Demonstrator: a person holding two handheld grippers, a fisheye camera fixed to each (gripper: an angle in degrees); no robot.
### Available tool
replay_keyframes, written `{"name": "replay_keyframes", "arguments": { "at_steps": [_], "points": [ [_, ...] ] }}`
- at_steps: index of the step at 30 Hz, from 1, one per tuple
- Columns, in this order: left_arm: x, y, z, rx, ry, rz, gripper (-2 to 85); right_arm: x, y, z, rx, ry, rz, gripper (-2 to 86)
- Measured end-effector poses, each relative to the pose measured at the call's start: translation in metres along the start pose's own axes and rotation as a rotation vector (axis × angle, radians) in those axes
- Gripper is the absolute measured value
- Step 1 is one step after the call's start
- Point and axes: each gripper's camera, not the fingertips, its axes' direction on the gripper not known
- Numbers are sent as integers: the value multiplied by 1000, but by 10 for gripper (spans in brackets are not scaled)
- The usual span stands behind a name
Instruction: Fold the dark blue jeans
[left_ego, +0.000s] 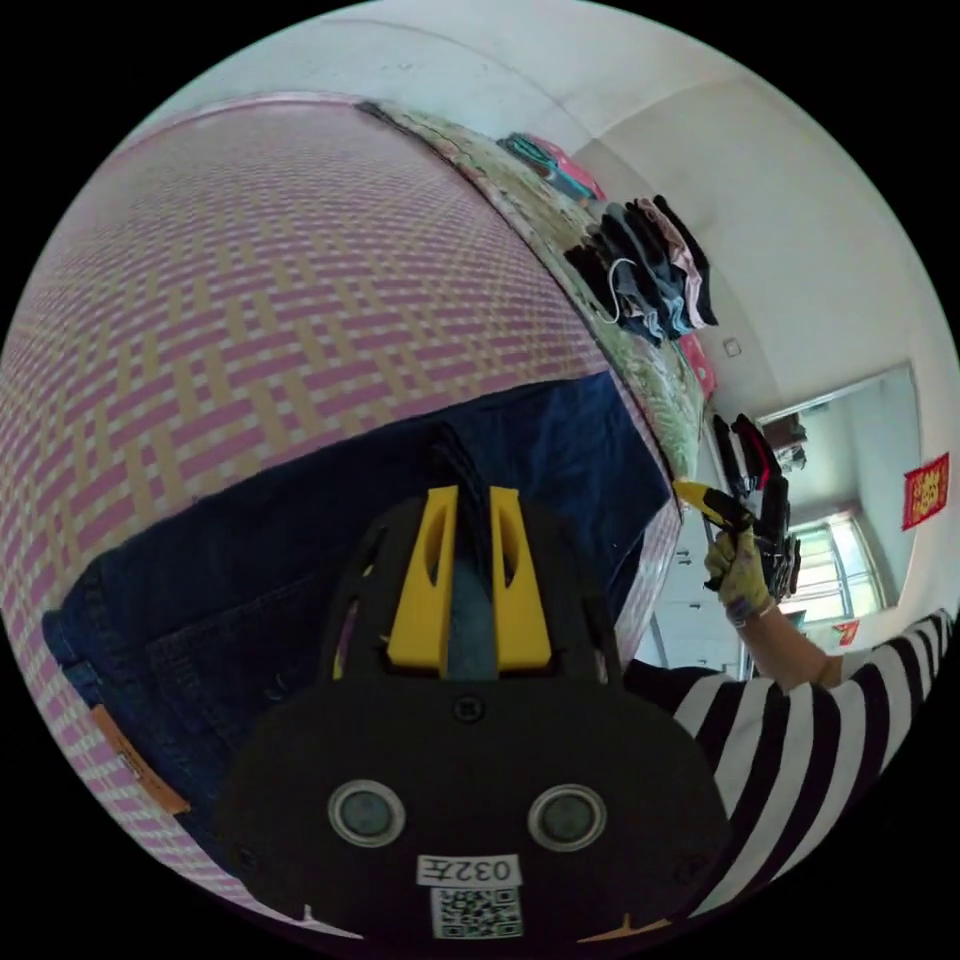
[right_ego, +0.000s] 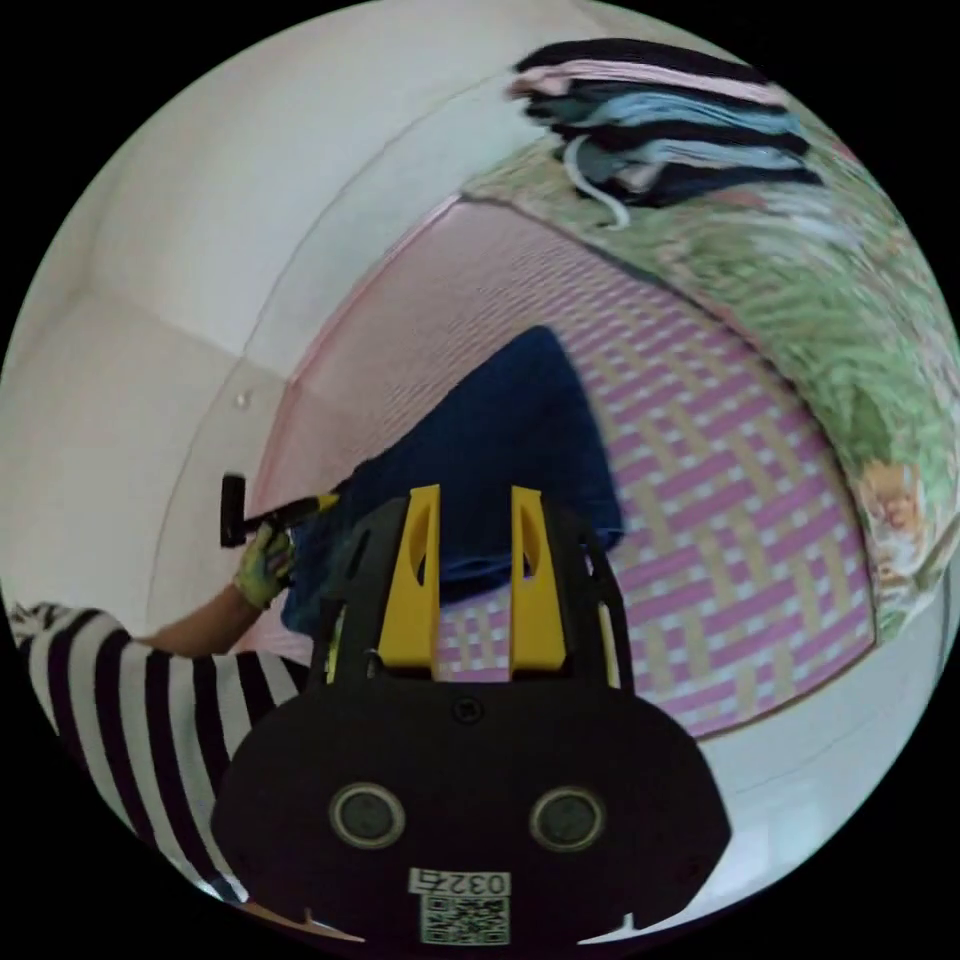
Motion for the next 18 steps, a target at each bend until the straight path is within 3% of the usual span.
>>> {"name": "replay_keyframes", "arguments": {
  "at_steps": [3,5,12,18],
  "points": [
    [-31,-18,22,-85,101,-274,59,54,-16,-17,-26,-34,135,115],
    [-45,-12,18,2,222,-400,63,78,-22,-20,-55,-110,186,115],
    [-56,15,16,-4,257,-496,76,55,-30,-24,-21,-162,59,101],
    [-62,12,34,-25,480,-560,65,7,-53,9,-97,-261,-96,100]
  ]
}}
